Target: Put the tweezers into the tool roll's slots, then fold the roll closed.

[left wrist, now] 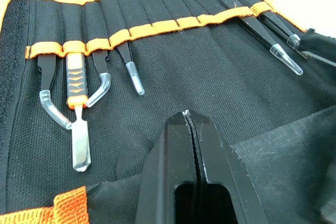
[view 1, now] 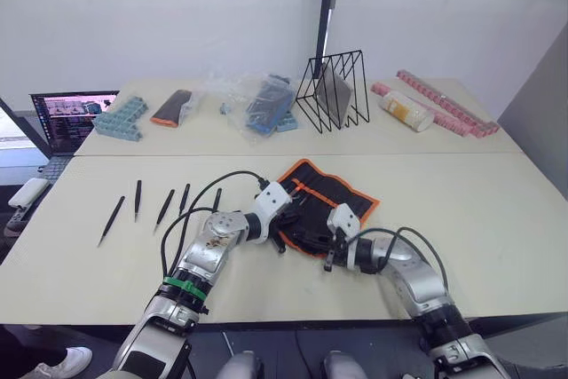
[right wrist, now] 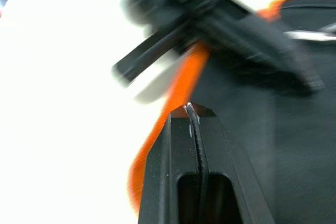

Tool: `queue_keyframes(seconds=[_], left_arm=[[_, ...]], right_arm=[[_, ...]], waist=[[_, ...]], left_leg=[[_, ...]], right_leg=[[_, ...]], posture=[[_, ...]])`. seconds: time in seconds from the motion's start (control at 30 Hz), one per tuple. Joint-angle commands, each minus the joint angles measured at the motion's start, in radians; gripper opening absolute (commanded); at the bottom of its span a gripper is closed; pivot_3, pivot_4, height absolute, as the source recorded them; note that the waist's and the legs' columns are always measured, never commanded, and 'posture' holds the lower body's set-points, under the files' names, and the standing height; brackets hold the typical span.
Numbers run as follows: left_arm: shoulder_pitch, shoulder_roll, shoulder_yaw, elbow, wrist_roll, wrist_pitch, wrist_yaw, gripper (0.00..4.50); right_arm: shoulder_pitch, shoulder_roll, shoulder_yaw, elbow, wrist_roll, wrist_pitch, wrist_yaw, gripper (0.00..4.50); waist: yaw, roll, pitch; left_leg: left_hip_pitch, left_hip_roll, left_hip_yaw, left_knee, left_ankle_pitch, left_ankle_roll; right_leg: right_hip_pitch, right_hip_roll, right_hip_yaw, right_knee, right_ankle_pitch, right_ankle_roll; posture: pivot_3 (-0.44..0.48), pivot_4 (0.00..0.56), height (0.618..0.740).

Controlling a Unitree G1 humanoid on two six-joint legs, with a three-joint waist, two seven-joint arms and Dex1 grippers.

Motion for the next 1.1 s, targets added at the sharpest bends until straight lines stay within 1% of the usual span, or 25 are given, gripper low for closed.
queue_keyframes(seconds=[0.03,0.1,0.23,0.33,0.4,0.5,0.57,0.67,0.73,0.83,0.9,1.0,1.1], left_arm=[[0.013,0.029,0.001,-0.003,0.024,0.029,-0.004,0.02],[0.011,0.035,0.003,-0.005,0.027,0.032,-0.003,0.02],[0.004,0.033,0.003,0.000,0.026,0.031,-0.006,0.02],[-0.001,0.031,0.002,-0.001,0.025,0.032,-0.007,0.02],[-0.001,0.028,0.000,-0.004,0.025,0.032,-0.006,0.02],[0.002,0.023,-0.003,-0.013,0.021,0.030,-0.009,0.02],[0.007,0.023,-0.003,-0.021,0.017,0.029,-0.016,0.02],[0.015,0.028,-0.008,-0.030,0.011,0.034,-0.033,0.02],[0.018,0.031,-0.009,-0.037,0.010,0.036,-0.039,0.02],[0.017,0.032,-0.004,-0.044,0.007,0.039,-0.041,0.02],[0.013,0.029,0.001,-0.044,0.005,0.043,-0.037,0.02],[0.008,0.024,0.008,-0.053,-0.001,0.051,-0.028,0.02],[0.014,0.023,0.013,-0.075,-0.008,0.064,-0.027,0.02]], right_arm=[[0.088,-0.047,0.046,0.067,-0.058,0.019,0.020,0.00],[0.101,-0.075,0.041,0.059,-0.064,0.008,0.024,0.00],[0.111,-0.114,0.048,0.046,-0.078,-0.015,0.032,0.00],[0.112,-0.173,0.072,0.020,-0.140,-0.079,0.030,0.00],[0.117,-0.215,0.079,-0.034,-0.158,-0.102,0.041,0.00],[0.123,-0.247,0.050,-0.165,-0.083,-0.032,0.066,0.00],[0.115,-0.253,0.023,-0.248,-0.006,0.063,0.075,0.00],[0.060,-0.236,0.006,-0.322,0.057,0.160,0.075,0.00],[0.014,-0.199,-0.021,-0.344,0.104,0.213,0.057,0.00],[-0.048,-0.142,-0.053,-0.312,0.128,0.255,0.014,0.00],[-0.084,-0.107,-0.048,-0.269,0.102,0.250,-0.021,0.00],[-0.108,-0.087,0.010,-0.184,0.003,0.193,-0.057,0.00],[-0.110,-0.046,0.021,-0.075,-0.056,0.118,-0.113,0.00]], waist=[[0.001,0.000,0.000],[0.005,0.001,0.000],[0.007,0.000,0.000],[0.007,0.000,0.000],[0.006,0.000,0.000],[0.007,0.001,0.000],[0.007,0.000,0.000],[0.007,0.001,0.001],[0.004,0.002,0.003],[0.004,0.002,0.003],[0.004,0.002,0.003],[0.007,0.002,0.003],[0.007,0.002,0.003]], left_leg=[[0.003,0.000,0.000,-0.001,0.000,0.000],[0.006,0.001,0.000,-0.003,0.000,0.000],[0.006,0.001,0.000,-0.003,-0.001,0.001],[0.006,0.001,-0.001,-0.003,-0.001,0.001],[0.006,0.001,-0.001,-0.003,-0.001,0.001],[0.005,0.001,-0.001,-0.003,-0.001,0.001],[0.004,0.001,-0.001,-0.003,-0.001,0.001],[0.002,0.001,-0.001,-0.003,-0.001,0.001],[0.001,0.001,-0.001,-0.002,-0.001,0.001],[-0.002,0.001,-0.001,-0.002,-0.001,0.001],[-0.003,0.000,-0.001,-0.002,-0.001,0.001],[-0.011,-0.001,-0.001,-0.002,0.000,0.000],[-0.014,-0.001,-0.001,-0.001,0.000,-0.001]], right_leg=[[0.007,0.000,0.000,-0.001,0.000,0.000],[0.010,0.000,0.000,-0.003,0.000,0.000],[0.010,-0.001,-0.001,-0.006,0.000,0.000],[0.011,-0.001,-0.001,-0.006,0.000,0.000],[0.011,-0.001,-0.001,-0.006,0.000,0.001],[0.012,-0.001,-0.001,-0.006,-0.001,0.001],[0.011,-0.001,-0.001,-0.006,-0.001,0.001],[0.009,-0.002,0.000,-0.006,-0.001,0.001],[0.008,-0.002,0.000,-0.006,-0.001,0.001],[0.005,-0.002,0.000,-0.005,-0.001,0.001],[0.004,-0.002,0.000,-0.005,-0.001,0.001],[-0.005,-0.003,0.000,-0.003,0.000,0.001],[-0.010,-0.003,0.000,-0.001,0.000,0.000]], posture=[[0.000,0.150,0.740],[0.000,0.150,0.740],[0.000,0.150,0.740],[0.000,0.150,0.740],[0.000,0.150,0.740],[0.000,0.150,0.740],[0.000,0.150,0.740],[0.000,0.150,0.740],[0.000,0.150,0.740],[0.000,0.150,0.740],[0.000,0.150,0.740],[0.000,0.150,0.740],[0.000,0.150,0.740]])
